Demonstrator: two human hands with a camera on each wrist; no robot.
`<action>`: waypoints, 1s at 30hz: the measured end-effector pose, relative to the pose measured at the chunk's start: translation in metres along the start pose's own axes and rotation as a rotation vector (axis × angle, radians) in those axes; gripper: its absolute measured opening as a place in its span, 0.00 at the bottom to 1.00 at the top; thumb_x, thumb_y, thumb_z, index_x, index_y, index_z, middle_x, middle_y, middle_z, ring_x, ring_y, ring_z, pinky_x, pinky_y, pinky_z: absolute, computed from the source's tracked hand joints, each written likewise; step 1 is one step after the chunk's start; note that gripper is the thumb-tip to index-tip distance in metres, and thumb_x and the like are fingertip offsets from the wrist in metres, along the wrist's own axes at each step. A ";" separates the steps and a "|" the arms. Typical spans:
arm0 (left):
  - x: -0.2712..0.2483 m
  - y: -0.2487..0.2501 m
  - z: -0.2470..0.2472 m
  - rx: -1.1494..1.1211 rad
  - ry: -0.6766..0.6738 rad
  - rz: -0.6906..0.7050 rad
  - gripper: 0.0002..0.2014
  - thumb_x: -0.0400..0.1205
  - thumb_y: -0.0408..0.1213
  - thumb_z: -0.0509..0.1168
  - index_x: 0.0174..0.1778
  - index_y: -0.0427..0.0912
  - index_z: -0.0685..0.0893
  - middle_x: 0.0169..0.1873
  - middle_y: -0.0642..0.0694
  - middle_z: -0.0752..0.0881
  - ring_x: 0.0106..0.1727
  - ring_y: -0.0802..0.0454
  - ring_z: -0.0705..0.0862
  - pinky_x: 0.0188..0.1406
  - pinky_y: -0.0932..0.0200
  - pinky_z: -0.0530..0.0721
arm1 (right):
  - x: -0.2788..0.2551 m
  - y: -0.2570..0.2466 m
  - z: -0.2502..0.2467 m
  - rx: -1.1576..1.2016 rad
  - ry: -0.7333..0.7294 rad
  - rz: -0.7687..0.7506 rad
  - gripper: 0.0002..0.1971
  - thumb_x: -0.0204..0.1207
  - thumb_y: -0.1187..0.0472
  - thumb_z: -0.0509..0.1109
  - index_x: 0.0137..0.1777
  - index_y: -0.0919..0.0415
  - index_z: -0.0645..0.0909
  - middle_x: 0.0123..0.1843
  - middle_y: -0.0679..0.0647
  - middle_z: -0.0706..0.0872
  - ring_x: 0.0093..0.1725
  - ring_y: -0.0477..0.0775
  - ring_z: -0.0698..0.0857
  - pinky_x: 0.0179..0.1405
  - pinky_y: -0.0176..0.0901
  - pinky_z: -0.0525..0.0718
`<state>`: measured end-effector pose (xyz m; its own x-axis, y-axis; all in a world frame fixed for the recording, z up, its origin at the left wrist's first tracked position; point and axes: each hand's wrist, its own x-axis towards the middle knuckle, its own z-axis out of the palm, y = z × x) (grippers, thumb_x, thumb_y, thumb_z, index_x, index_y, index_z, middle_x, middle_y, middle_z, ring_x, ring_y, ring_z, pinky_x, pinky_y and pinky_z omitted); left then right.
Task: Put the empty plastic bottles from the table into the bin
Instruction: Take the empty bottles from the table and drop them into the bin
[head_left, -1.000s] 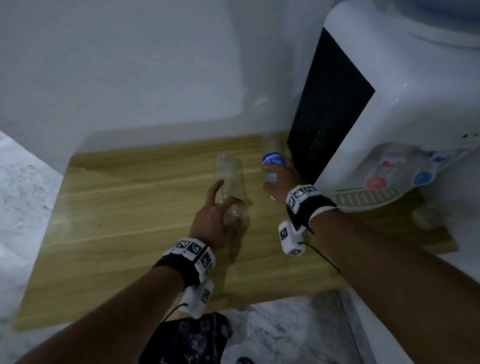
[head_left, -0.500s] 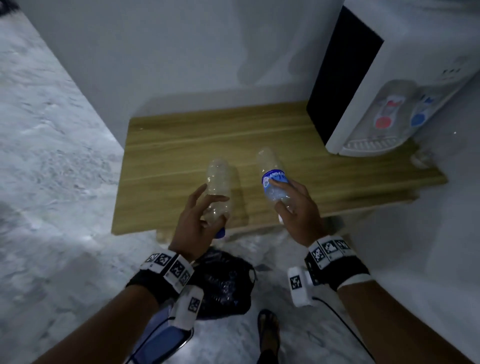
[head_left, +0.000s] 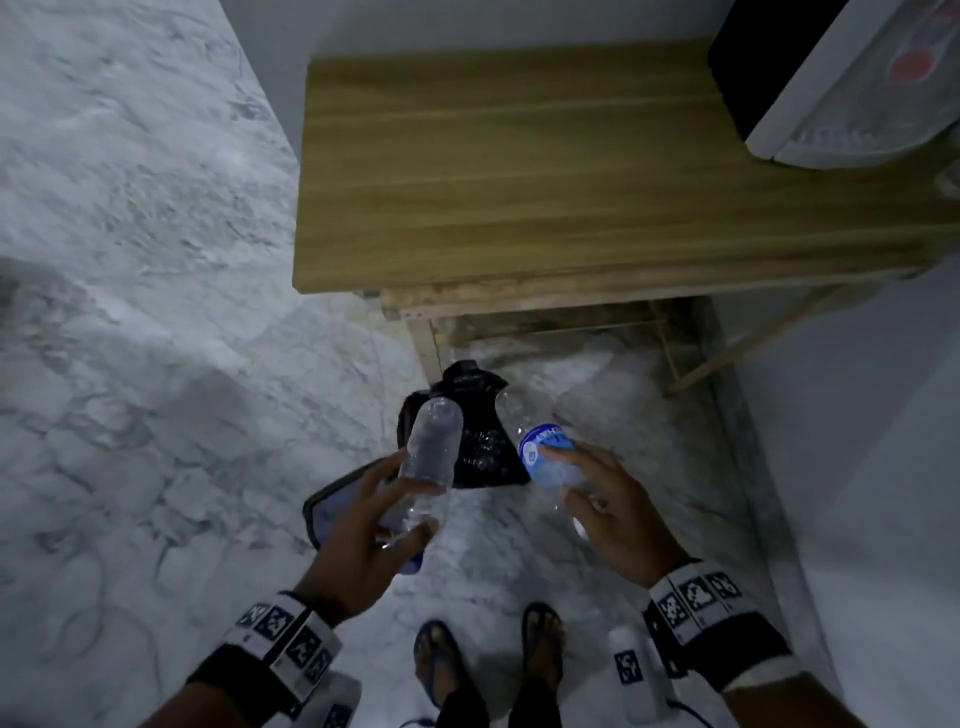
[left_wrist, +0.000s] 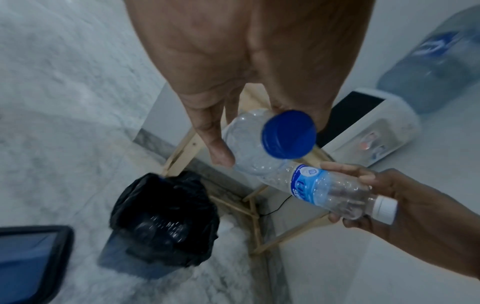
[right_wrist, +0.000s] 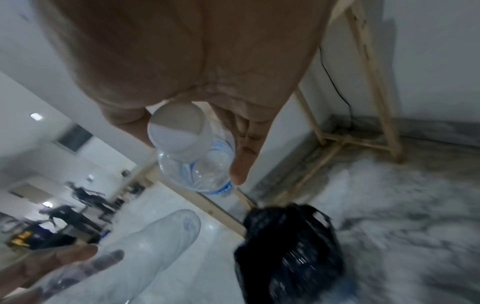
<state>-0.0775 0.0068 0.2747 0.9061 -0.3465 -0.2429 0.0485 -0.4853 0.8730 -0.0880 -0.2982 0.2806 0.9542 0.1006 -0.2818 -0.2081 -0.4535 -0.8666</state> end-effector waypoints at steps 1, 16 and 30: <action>-0.001 -0.014 0.010 -0.023 -0.017 -0.035 0.15 0.80 0.53 0.69 0.63 0.64 0.85 0.80 0.66 0.66 0.76 0.69 0.74 0.54 0.68 0.87 | 0.003 0.015 0.009 -0.015 -0.024 0.044 0.23 0.75 0.55 0.64 0.68 0.34 0.78 0.71 0.43 0.76 0.63 0.46 0.85 0.59 0.43 0.86; 0.154 -0.235 0.143 0.107 0.104 -0.315 0.28 0.73 0.60 0.68 0.71 0.60 0.81 0.81 0.39 0.66 0.76 0.37 0.77 0.69 0.40 0.83 | 0.193 0.236 0.146 -0.256 -0.281 0.144 0.26 0.80 0.56 0.63 0.79 0.47 0.71 0.82 0.62 0.70 0.82 0.63 0.68 0.76 0.50 0.71; 0.063 -0.289 0.128 0.035 0.347 -0.421 0.22 0.77 0.48 0.70 0.68 0.50 0.82 0.63 0.38 0.82 0.61 0.41 0.85 0.62 0.41 0.85 | 0.129 0.214 0.195 -0.171 -0.072 -0.057 0.22 0.76 0.55 0.66 0.70 0.47 0.78 0.73 0.49 0.76 0.71 0.52 0.79 0.68 0.47 0.80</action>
<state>-0.0887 0.0221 -0.0468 0.8970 0.1663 -0.4096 0.4287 -0.5534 0.7141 -0.0512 -0.2095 -0.0221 0.9441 0.1911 -0.2685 -0.1088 -0.5884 -0.8012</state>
